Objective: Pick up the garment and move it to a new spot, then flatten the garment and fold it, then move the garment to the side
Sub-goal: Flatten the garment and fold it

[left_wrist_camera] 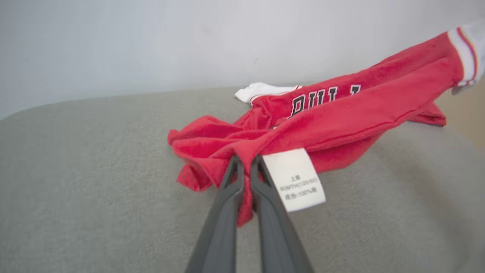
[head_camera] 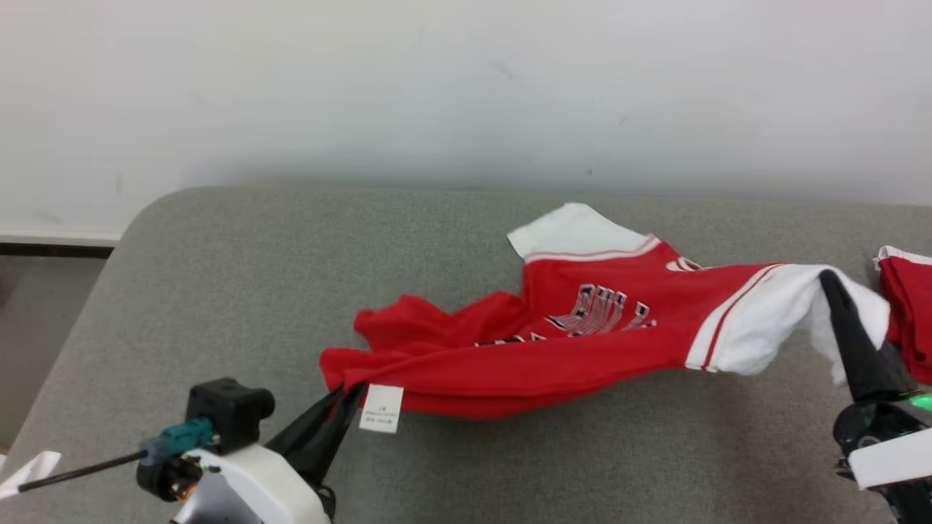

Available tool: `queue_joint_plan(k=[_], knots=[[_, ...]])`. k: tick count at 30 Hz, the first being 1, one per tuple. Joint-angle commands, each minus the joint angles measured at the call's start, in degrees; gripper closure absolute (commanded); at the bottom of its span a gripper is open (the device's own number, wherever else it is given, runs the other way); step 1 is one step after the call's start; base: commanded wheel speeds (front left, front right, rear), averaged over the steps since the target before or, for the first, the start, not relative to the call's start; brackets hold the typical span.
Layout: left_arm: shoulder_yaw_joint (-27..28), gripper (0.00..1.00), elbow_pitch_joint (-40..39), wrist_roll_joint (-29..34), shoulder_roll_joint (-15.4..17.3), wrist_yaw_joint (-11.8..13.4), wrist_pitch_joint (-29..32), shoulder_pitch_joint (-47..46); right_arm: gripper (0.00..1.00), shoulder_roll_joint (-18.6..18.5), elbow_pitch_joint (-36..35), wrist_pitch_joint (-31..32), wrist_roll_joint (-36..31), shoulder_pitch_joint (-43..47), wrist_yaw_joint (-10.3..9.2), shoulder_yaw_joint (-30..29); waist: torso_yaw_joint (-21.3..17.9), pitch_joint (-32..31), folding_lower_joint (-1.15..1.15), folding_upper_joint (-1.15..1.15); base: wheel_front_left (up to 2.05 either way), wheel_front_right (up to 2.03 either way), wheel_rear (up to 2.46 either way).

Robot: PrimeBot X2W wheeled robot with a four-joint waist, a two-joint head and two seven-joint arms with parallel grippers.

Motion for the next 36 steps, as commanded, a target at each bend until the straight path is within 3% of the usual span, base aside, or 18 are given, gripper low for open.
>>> queue_joint_plan(k=[1, 9, 17, 22, 27, 31, 36], knots=[[0.12, 1.0, -4.15, -2.74, 1.21, -0.28, 2.58, 0.9, 1.0, -0.48, -2.84, 0.65, 0.4, 1.19, 0.03, -1.81, -0.57, -1.42, 0.0, 0.0, 0.0, 0.0, 0.0], [1.57, 1.0, -25.88, -15.0, 5.62, -0.32, 15.72, -4.83, 1.0, 0.71, -19.05, 7.68, 0.11, 1.27, 0.03, -14.01, -2.19, -2.67, 0.0, 0.0, 0.0, 0.0, 0.0], [4.63, 1.0, -29.89, -25.49, 7.38, 1.38, 25.57, -19.87, 1.0, 4.36, -25.15, 20.01, 1.32, -8.28, 0.03, -25.21, -3.77, -0.67, 0.0, 0.0, 0.0, 0.0, 0.0], [4.94, 1.0, -23.55, -24.03, 8.67, 2.1, 28.33, -29.26, 1.0, 7.35, -20.13, 27.14, -4.16, -19.71, 0.03, -27.48, -4.37, 5.41, 0.0, 0.0, 0.0, 0.0, 0.0], [2.97, 1.0, -11.66, -18.1, 8.59, 1.56, 26.16, -41.58, 1.0, 12.01, -10.15, 31.5, -12.62, -34.88, 0.03, -25.28, -4.6, 15.25, 0.0, 0.0, 0.0, 0.0, 0.0], [0.99, 1.0, 0.19, -11.66, 7.72, 1.11, 21.31, -54.71, 1.0, 13.41, -0.78, 29.98, -21.17, -48.89, 0.03, -23.02, -4.56, 23.1, 0.0, 0.0, 0.0, 0.0, 0.0], [-1.17, 1.0, 16.57, -3.23, 4.68, 1.59, 10.42, -71.95, 1.0, 14.37, 11.62, 23.67, -29.16, -65.48, 0.03, -22.03, -4.81, 30.2, 0.0, 0.0, 0.0, 0.0, 0.0]])
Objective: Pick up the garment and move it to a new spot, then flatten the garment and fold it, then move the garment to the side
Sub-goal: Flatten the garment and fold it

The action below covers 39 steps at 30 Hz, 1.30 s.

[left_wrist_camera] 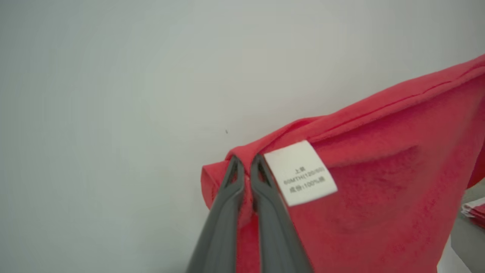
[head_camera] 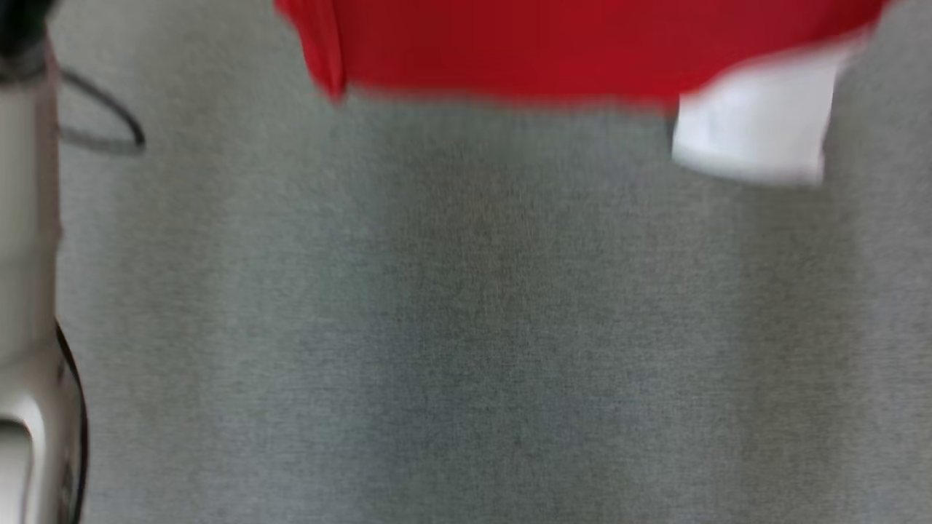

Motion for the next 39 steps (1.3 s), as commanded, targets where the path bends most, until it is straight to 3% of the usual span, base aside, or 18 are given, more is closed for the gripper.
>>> queue_joint_plan(k=[1, 5, 8, 14, 20, 31, 39], knots=[[-0.18, 1.0, 2.04, 2.23, 0.11, 0.19, -2.45, -2.77, 1.0, 0.06, 1.31, -1.57, -1.01, -3.12, 0.03, -0.59, -0.39, 7.01, -0.02, 0.0, 0.0, 0.0, 0.0], [-3.44, 1.0, 13.32, 8.17, -1.07, -0.26, -14.26, -10.96, 1.0, 1.11, 8.17, -7.37, -3.31, -10.36, 0.03, -0.92, -1.04, 10.35, -0.02, 0.0, 0.0, 0.0, 0.0], [-4.67, 1.0, 20.02, 9.02, -2.43, -0.61, -21.33, -13.01, 1.0, 1.32, 11.32, -9.97, -2.24, -10.69, 0.03, -0.05, -1.41, 11.61, -0.02, 0.0, 0.0, 0.0, 0.0], [-6.33, 1.0, 29.29, 6.7, -4.9, -1.22, -32.45, -6.72, 1.0, 1.41, 12.63, -13.37, 2.21, 1.13, 0.03, 3.05, -0.86, 10.64, -0.02, 0.0, 0.0, 0.0, 0.0], [-9.98, 1.0, 32.69, 5.1, -4.63, -1.68, -38.2, 7.15, 1.0, 0.07, 8.31, -15.84, 8.71, 20.5, 0.03, 5.75, -0.38, 6.51, -0.02, 0.0, 0.0, 0.0, 0.0], [-14.89, 1.0, 24.43, 0.79, -1.17, -1.27, -38.67, 36.46, 1.0, -5.98, -2.14, -15.49, 14.95, 55.75, 0.01, 9.74, -0.73, -8.4, -0.02, 0.0, 0.0, 0.0, 0.0], [-16.49, 1.0, 4.98, -1.8, 4.01, 4.7, -30.69, 61.44, 1.0, -7.94, -9.96, -11.02, 12.97, 78.83, 0.01, 9.84, -1.36, -16.17, -0.02, 0.0, 0.0, 0.0, 0.0]])
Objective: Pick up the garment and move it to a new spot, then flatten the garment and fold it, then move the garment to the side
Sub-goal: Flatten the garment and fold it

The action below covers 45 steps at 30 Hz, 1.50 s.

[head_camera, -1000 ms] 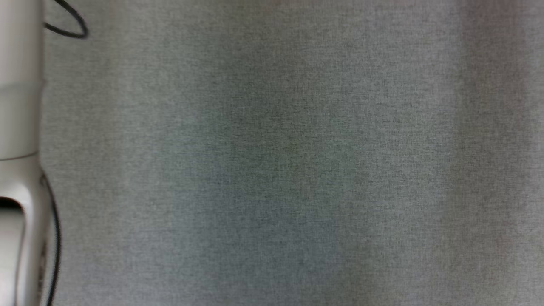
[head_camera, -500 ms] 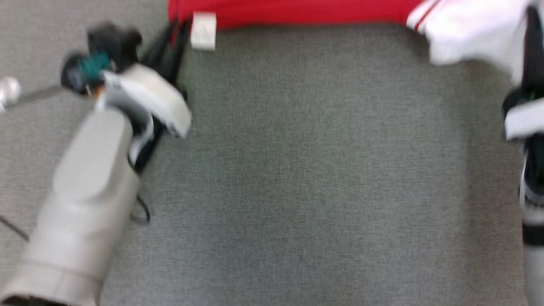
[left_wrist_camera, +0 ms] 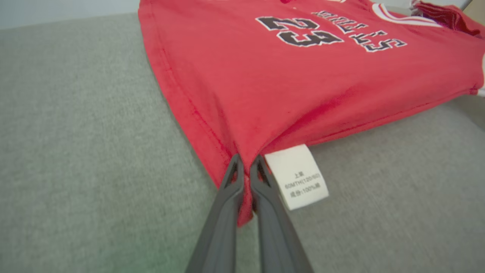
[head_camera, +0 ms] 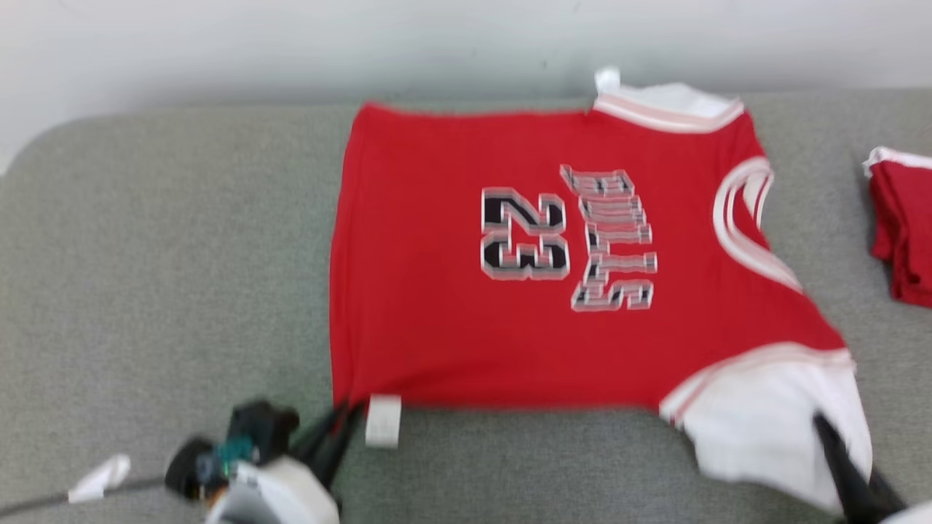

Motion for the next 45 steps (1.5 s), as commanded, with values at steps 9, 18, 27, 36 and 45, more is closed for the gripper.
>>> queue_joint_plan(k=[9, 18, 27, 36, 45], knots=[[-0.31, 1.0, -24.03, -3.2, 7.9, 7.7, 11.91, 20.57, 1.0, -1.44, -8.56, 6.93, -2.53, 16.98, -0.01, -3.21, 0.35, -3.13, 0.02, 0.0, 0.0, 0.0, 0.0], [1.19, 1.0, -33.44, -7.14, 12.25, 7.36, 22.73, 17.89, 1.0, -3.48, -13.03, 18.31, -2.42, 13.35, -0.01, -5.39, 0.97, -0.61, 0.02, 0.0, 0.0, 0.0, 0.0], [-0.07, 1.0, -30.73, -14.06, 10.61, 3.18, 36.74, 3.86, 1.0, -6.85, -12.0, 33.45, -4.13, -1.65, -0.01, -4.8, 1.94, 1.3, 0.02, 0.0, 0.0, 0.0, 0.0], [1.27, 1.0, -22.87, -19.21, 6.62, 2.86, 43.62, -7.87, 0.81, -6.13, -5.95, 36.51, -7.54, -13.75, -0.01, -2.71, 1.98, 4.69, 0.02, 0.0, 0.0, 0.0, 0.0], [3.34, 0.0, -18.09, -19.24, 5.98, 4.01, 39.98, -7.56, 0.0, -6.29, -4.49, 28.51, -6.82, -16.53, -0.01, -0.81, 0.93, 4.39, 0.02, 0.0, 0.0, 0.0, 0.0]])
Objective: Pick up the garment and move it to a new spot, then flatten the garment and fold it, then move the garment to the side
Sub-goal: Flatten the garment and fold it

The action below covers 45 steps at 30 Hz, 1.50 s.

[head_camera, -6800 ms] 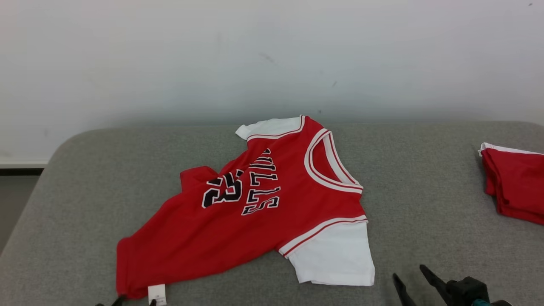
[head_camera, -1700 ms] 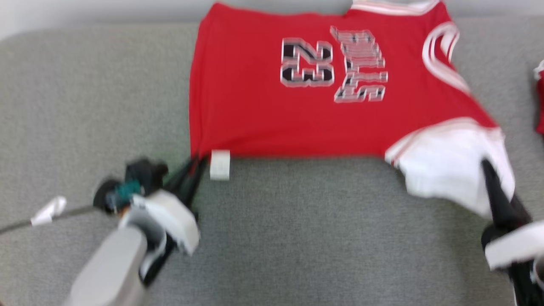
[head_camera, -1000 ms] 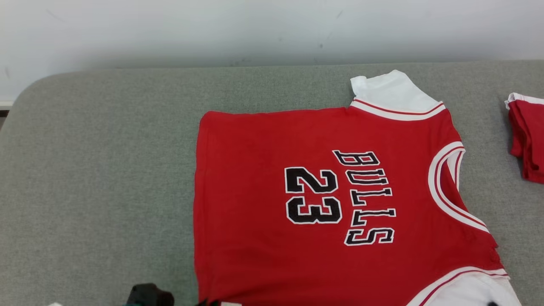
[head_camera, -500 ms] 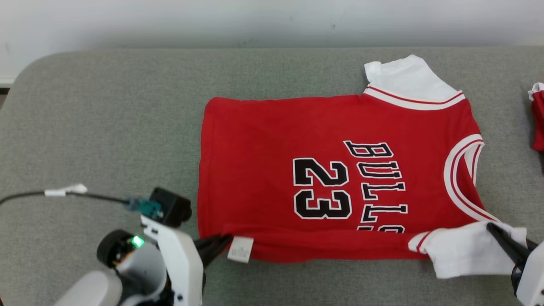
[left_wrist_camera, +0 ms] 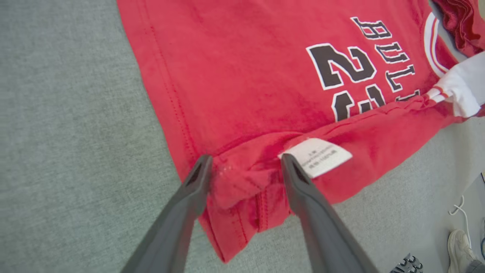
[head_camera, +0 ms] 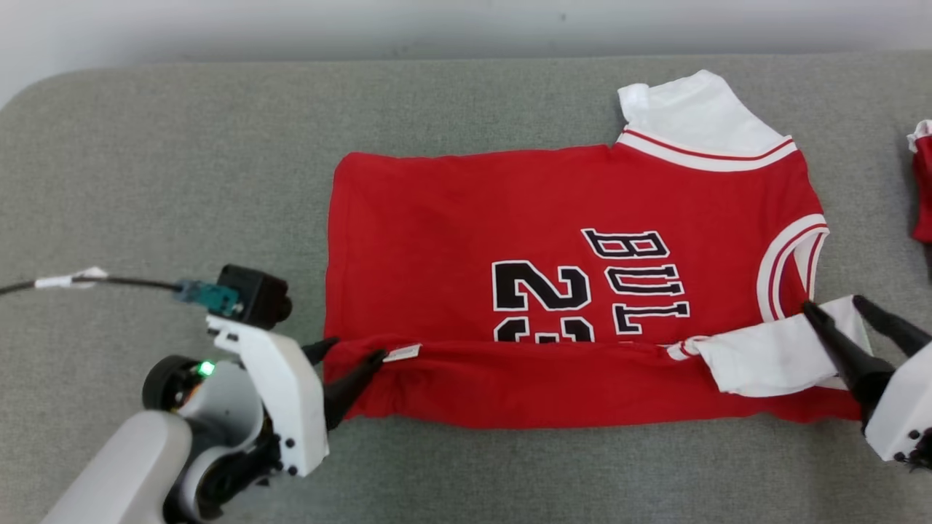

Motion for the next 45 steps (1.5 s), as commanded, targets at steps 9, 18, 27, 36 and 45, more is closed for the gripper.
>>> queue_joint_plan(k=[9, 18, 27, 36, 45], knots=[[4.22, 0.0, -7.86, 1.63, 2.76, 3.9, -9.14, 12.79, 0.0, -3.55, -5.07, -7.26, 1.16, 11.6, -0.01, -2.16, -1.02, -3.0, -0.01, 0.0, 0.0, 0.0, 0.0], [2.21, 0.0, -4.69, 5.26, -0.98, 5.97, -15.32, 14.52, 0.0, -3.84, 1.12, -14.98, -3.66, 13.83, -0.01, -0.9, -0.55, 0.15, -0.01, 0.0, 0.0, 0.0, 0.0], [-0.07, 0.0, -0.12, 5.26, -3.5, 4.45, -16.44, 12.56, 0.0, -3.83, 6.4, -16.88, -3.91, 10.87, -0.01, 3.19, -0.02, 1.5, -0.01, 0.0, 0.0, 0.0, 0.0], [-2.97, 0.0, 2.64, 5.26, -5.49, 2.54, -16.27, 11.64, 0.0, -4.38, 8.04, -17.59, -2.3, 8.71, -0.01, 5.8, 0.12, 1.42, -0.01, 0.0, 0.0, 0.0, 0.0], [-3.23, 1.0, 4.32, 4.43, -5.05, 1.44, -16.37, 10.96, 1.0, -6.48, 8.96, -17.2, 0.98, 7.91, -0.01, 8.36, 0.31, 0.82, -0.01, 0.0, 0.0, 0.0, 0.0]])
